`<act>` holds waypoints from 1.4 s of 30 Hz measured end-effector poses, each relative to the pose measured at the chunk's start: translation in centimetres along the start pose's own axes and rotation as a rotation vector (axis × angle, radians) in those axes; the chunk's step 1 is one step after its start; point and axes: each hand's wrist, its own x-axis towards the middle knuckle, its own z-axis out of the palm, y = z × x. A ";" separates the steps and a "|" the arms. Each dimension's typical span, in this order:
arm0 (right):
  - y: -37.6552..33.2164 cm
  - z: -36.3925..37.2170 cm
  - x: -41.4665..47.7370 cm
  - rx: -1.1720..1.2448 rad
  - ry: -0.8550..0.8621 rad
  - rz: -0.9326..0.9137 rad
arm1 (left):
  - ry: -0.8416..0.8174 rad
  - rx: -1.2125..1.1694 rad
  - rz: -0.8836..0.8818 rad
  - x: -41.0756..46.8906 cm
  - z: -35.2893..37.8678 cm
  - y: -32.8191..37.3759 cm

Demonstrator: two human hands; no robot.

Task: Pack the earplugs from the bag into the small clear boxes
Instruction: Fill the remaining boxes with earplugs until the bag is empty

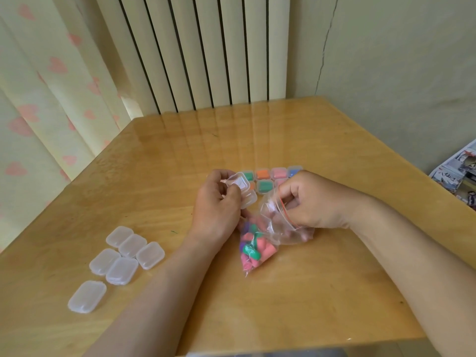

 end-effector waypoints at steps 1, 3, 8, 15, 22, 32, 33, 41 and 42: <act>0.0 0.2 0.1 -0.004 -0.012 0.000 | 0.001 0.004 0.004 0.0 0.0 0.0; 0.0 0.5 0.3 -0.031 -0.011 -0.001 | 0.003 0.018 0.006 0.1 0.1 -0.1; 0.0 0.8 0.4 -0.068 0.006 0.001 | 0.016 0.061 0.022 0.4 0.2 -0.5; -0.6 1.0 0.3 -0.095 0.087 -0.009 | 0.013 0.131 0.095 0.5 0.1 -0.9; -0.7 0.1 0.1 0.029 0.198 -0.005 | -0.026 0.212 0.146 0.7 -0.1 -1.4; 0.0 -2.1 1.1 0.301 0.671 0.007 | -0.045 0.275 0.185 0.5 0.1 -1.5; 0.1 -2.1 1.3 0.337 0.747 -0.031 | -0.045 0.268 0.182 0.5 0.1 -1.4; -0.2 -0.5 1.1 0.224 0.725 -0.415 | -0.022 0.225 0.181 0.4 0.2 -1.0; -0.2 -0.1 1.1 0.206 0.646 -0.400 | -0.017 0.212 0.183 0.4 0.2 -0.9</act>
